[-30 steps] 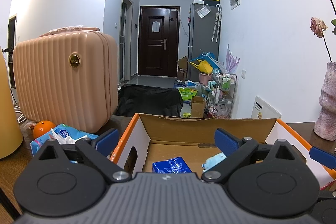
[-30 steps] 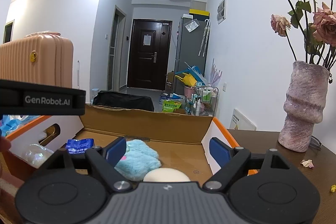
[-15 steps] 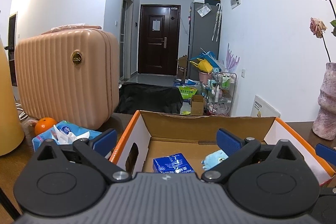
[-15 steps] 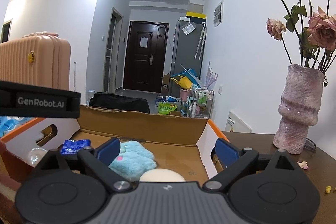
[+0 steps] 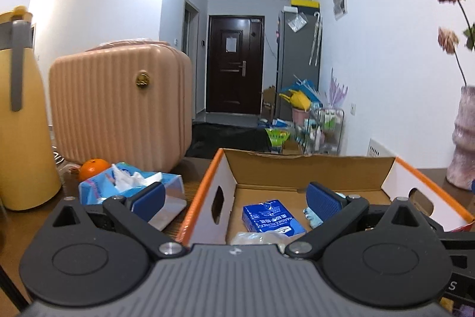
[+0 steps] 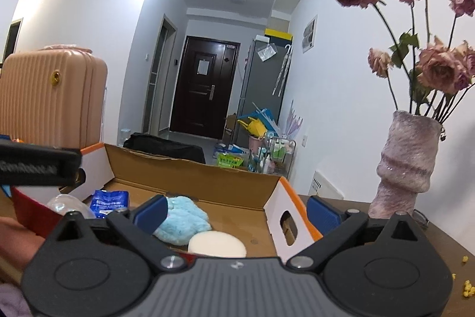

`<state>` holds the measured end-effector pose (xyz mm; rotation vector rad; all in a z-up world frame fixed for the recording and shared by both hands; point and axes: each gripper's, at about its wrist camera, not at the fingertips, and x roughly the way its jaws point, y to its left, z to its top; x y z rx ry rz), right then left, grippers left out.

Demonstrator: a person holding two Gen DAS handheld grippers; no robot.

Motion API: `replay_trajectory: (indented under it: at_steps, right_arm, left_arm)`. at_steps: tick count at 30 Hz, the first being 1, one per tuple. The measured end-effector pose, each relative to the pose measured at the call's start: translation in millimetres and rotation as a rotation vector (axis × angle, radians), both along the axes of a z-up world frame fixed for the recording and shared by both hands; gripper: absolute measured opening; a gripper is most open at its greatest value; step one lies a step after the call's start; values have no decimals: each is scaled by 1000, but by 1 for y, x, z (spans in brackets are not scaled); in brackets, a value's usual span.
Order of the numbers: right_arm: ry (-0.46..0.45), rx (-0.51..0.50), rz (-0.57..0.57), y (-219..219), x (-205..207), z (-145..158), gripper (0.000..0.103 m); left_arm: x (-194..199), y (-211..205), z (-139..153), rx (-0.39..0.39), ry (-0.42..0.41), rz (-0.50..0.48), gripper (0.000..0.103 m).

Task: Organize soft objects
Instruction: 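Withdraw both open grippers from the box back toward the remaining soft items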

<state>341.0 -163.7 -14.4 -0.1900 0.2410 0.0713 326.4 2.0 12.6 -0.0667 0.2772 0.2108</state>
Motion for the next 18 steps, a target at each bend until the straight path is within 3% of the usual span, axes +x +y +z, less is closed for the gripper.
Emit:
replay_trajectory:
  at_steps: [18]
  right_arm:
    - [-6,-17,-9,-25,-58,3,103]
  left_arm:
    - [-55,3,1,19,-11,-7,103]
